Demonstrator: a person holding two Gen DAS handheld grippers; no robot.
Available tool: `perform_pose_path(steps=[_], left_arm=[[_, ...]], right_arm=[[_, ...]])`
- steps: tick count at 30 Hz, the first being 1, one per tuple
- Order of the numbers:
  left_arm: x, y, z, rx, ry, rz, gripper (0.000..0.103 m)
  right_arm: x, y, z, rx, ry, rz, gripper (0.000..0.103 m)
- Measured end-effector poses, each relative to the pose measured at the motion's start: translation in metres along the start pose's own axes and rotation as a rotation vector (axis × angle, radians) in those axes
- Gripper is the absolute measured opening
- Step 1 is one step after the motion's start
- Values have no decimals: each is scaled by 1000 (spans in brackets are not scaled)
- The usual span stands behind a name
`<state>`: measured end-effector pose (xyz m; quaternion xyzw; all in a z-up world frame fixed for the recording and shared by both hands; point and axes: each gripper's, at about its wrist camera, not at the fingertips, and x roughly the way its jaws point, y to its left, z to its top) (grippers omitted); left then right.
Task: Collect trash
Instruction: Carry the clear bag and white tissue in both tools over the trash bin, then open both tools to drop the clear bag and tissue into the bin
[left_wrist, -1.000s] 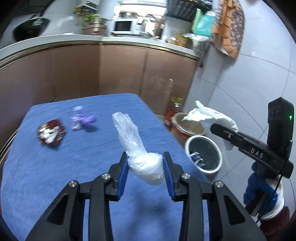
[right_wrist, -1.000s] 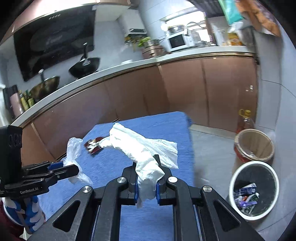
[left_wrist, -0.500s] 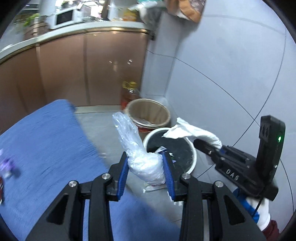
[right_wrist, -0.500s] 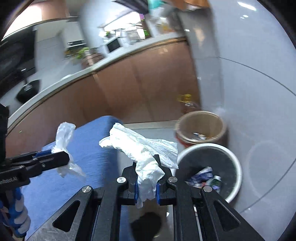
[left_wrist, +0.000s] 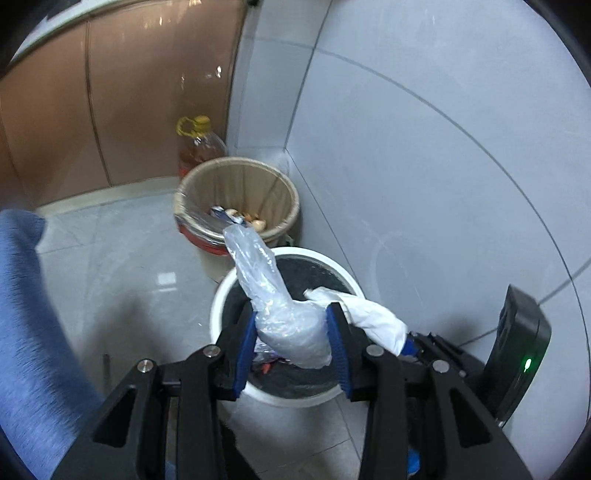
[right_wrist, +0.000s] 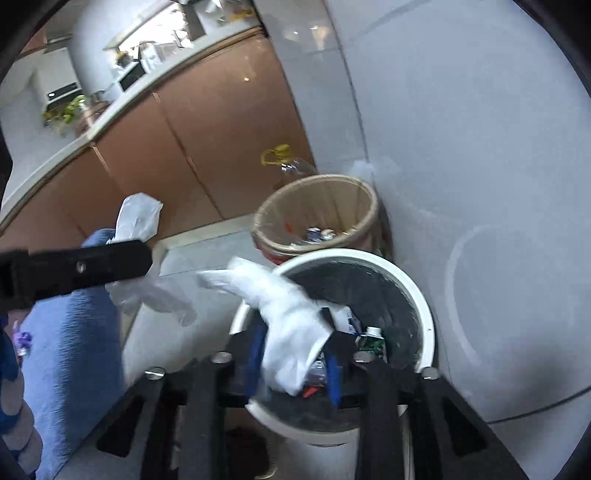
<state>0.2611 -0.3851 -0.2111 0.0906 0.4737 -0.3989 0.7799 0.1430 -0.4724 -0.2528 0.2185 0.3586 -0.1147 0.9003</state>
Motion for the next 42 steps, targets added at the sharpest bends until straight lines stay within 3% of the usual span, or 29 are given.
perform_pose_path(steps=[2,6,13,35,42], left_arm=[[9,-2,2,-1,15,-13,37],[19,0,8,-21,28,-34,38],[0,5,2,-27,11,-14,38],[5,6,13,-62,29,-42,44],[-21,10,5,-58,-22,-46,44]], right_arm=[[2,-7,-4,14,0,-22,49],[6,-13,-8,19,11,-44,50],[-4,-10,-12,25,1,-54,59],[-32,11,-18,-18,-16,-87,65],[-38,16,-16,-22,-32,-81,68]])
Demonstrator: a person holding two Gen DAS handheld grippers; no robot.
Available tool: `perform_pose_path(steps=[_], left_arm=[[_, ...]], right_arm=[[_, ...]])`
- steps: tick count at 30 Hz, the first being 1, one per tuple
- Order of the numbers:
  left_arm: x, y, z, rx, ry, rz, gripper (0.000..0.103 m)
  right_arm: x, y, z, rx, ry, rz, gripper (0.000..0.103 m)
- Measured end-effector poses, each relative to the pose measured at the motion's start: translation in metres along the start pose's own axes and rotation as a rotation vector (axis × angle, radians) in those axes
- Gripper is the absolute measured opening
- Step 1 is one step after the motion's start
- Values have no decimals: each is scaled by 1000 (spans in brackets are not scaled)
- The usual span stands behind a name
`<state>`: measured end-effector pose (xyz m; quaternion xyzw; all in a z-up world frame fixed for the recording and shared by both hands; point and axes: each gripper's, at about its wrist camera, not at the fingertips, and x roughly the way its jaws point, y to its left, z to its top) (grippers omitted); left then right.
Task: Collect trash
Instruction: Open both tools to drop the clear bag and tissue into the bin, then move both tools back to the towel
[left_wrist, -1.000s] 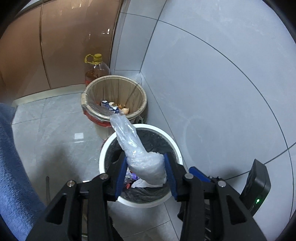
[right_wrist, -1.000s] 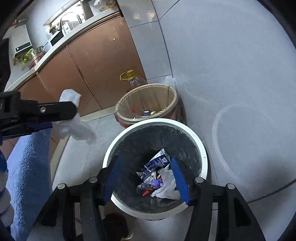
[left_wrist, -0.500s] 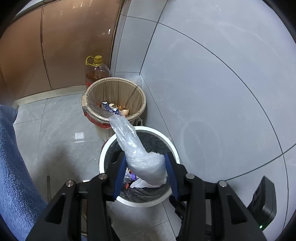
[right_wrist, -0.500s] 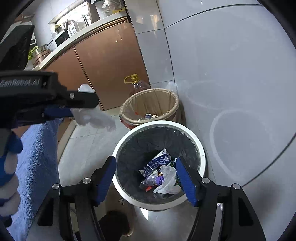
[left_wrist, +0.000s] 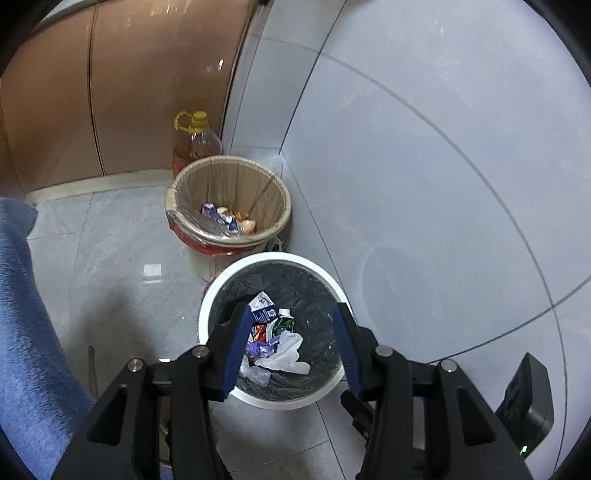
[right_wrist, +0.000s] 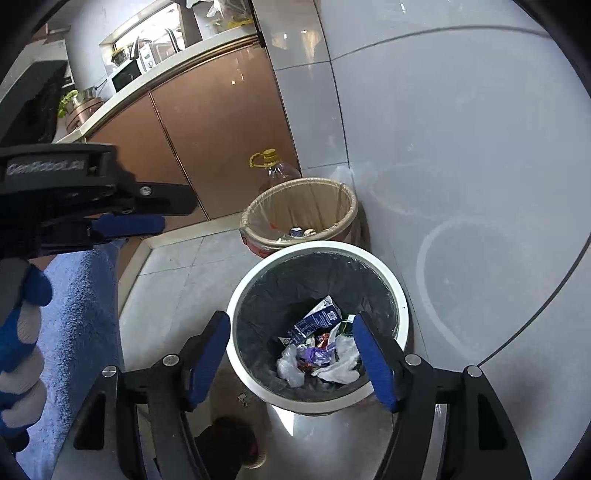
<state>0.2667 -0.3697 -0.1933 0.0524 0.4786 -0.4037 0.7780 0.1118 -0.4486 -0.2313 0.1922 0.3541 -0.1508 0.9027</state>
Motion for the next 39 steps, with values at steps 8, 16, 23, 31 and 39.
perform_pose_path(steps=[8,16,23,31,39], left_arm=[[-84,15,-16,-12,-163,44,44],[-181,42,-66,-30,-358,153,44],[-257,71,-120,-49,-425,285,44],[-334,109,-182,-147,-496,386,44],[-398,133,-243,-251,-580,504,45]], right_arm=[[-44,31,15,-60,-96,12,94],[-102,76,24,-119,-201,66,103],[-144,119,23,-172,-278,170,103],[-197,172,15,-279,-400,271,103],[-235,200,4,-324,-471,368,103]])
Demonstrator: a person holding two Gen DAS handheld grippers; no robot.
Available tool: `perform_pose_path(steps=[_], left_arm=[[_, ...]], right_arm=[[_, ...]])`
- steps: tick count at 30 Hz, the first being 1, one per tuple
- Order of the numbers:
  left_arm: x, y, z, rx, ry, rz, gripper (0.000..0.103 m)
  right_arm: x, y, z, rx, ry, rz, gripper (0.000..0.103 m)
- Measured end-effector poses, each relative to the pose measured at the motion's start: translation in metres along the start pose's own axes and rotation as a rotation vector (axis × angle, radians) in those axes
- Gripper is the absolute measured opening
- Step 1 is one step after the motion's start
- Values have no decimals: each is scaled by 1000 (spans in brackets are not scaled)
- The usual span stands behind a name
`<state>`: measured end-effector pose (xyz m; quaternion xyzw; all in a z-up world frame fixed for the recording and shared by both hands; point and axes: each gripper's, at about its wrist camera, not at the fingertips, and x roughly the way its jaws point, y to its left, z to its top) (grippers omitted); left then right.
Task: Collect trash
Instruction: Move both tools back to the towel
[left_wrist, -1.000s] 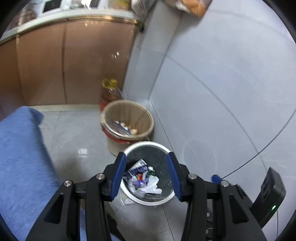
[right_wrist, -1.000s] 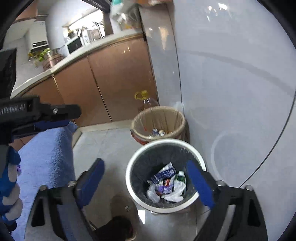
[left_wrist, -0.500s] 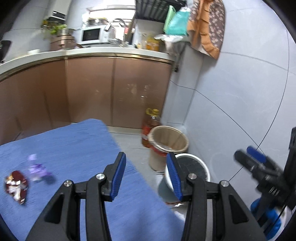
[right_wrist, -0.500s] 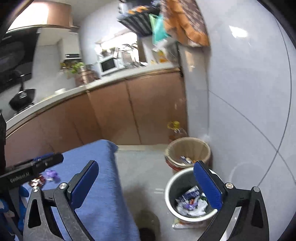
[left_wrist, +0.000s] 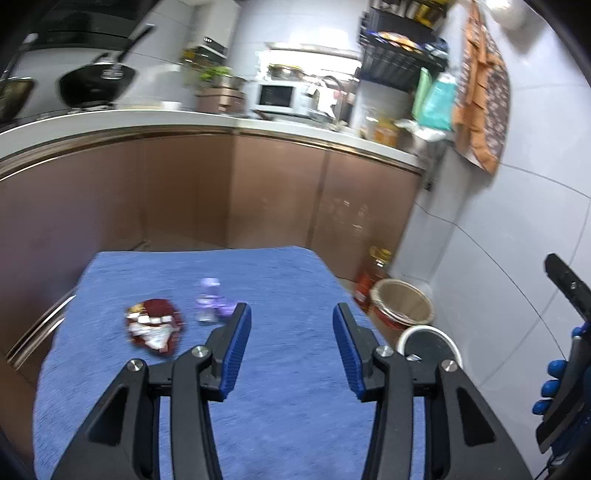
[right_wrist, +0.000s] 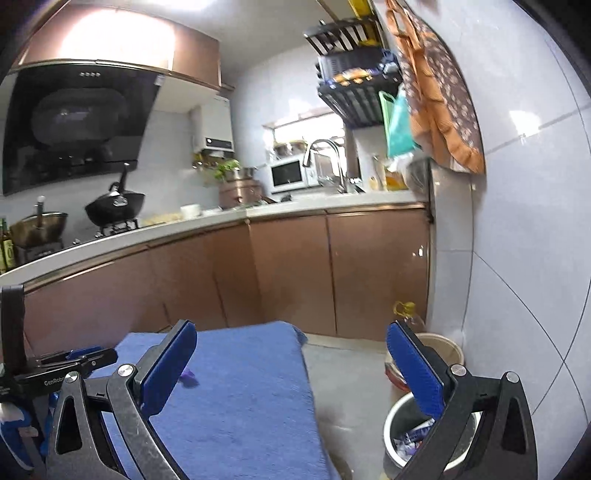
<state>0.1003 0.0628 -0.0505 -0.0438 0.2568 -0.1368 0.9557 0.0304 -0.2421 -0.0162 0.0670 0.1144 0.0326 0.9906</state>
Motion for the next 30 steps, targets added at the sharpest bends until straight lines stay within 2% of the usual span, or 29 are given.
perform_pose_path(steps=[5,9,13,21,30], left_arm=[[-28,31,-13,-42,-42,85,54],[-41,49,-23,-36,-59,150,54],[-42,63,-33,-13,-54,196,54],[-6,84,-44,0,22,198,54],[54,99,-44,16,94,223,54]], right_arm=[[-3,19,3,-1,3,60,103],[4,37,0,-24,29,89,103],[26,61,-8,-74,108,122,103],[83,92,-34,-107,251,193,103],[149,98,-61,-111,360,259,103]])
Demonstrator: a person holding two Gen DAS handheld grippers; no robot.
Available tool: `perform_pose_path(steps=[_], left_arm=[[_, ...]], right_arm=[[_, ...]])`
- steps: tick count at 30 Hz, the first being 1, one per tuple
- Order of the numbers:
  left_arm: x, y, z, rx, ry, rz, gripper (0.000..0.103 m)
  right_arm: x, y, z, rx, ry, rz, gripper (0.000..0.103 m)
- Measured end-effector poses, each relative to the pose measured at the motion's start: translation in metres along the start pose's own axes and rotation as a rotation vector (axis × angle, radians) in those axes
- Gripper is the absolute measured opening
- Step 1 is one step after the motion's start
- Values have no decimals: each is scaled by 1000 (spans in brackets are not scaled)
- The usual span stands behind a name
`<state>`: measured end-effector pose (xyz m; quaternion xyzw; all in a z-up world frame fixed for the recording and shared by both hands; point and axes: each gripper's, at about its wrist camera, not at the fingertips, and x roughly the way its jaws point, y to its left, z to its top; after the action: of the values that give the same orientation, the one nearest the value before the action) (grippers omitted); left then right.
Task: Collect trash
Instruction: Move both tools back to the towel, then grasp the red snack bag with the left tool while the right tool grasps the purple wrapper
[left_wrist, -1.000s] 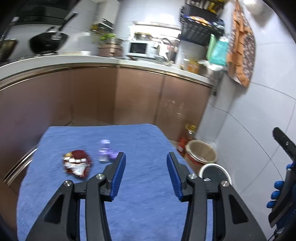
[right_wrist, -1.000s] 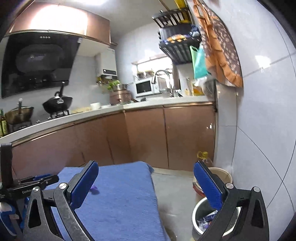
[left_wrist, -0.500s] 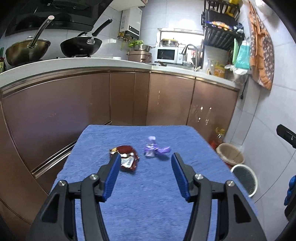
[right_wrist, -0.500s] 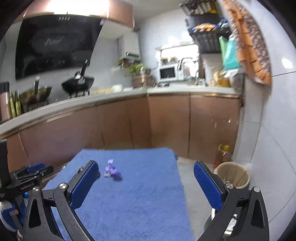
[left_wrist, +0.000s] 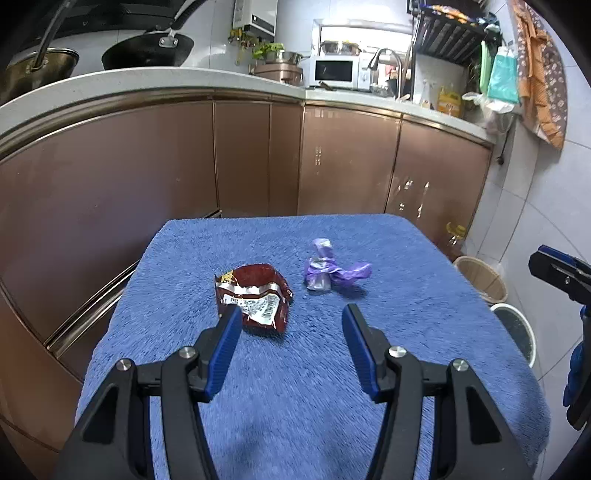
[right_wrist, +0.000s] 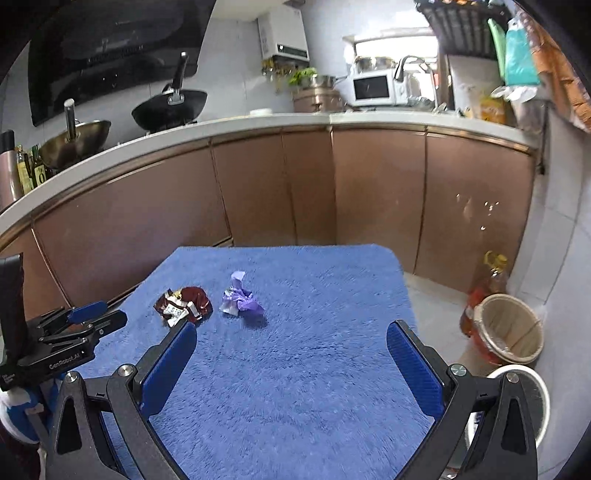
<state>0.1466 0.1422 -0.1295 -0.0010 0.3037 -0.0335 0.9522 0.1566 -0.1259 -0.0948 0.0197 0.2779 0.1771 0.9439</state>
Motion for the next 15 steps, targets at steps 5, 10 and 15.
perform_pose_path(steps=[5,10,15], left_arm=[[29,-1,6,7,30,17,54],[51,-1,9,23,49,39,54],[73,4,13,27,59,42,54]], right_arm=[[37,-7,1,4,40,43,103],[67,-11,1,7,68,82,103],[98,-10,6,-8,99,131,103]])
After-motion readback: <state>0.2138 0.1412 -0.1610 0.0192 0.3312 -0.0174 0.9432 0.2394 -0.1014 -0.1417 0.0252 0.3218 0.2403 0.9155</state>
